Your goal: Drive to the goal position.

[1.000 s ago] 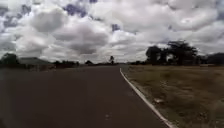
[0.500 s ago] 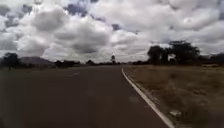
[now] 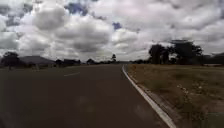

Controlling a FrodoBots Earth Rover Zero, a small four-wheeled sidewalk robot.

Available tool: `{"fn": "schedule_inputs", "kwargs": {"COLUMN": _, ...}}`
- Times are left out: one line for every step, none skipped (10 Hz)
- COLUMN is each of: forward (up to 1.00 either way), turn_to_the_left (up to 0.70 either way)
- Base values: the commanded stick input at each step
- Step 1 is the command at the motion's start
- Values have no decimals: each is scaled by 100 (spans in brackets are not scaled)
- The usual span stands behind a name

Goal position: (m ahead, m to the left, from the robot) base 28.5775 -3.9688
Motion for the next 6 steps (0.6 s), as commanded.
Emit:
{"fn": "schedule_inputs", "kwargs": {"forward": 85, "turn_to_the_left": -11}}
{"fn": "schedule_inputs", "kwargs": {"forward": 85, "turn_to_the_left": -19}}
{"fn": "schedule_inputs", "kwargs": {"forward": 85, "turn_to_the_left": -28}}
{"fn": "schedule_inputs", "kwargs": {"forward": 85, "turn_to_the_left": -31}}
{"fn": "schedule_inputs", "kwargs": {"forward": 85, "turn_to_the_left": -20}}
{"fn": "schedule_inputs", "kwargs": {"forward": 85, "turn_to_the_left": -9}}
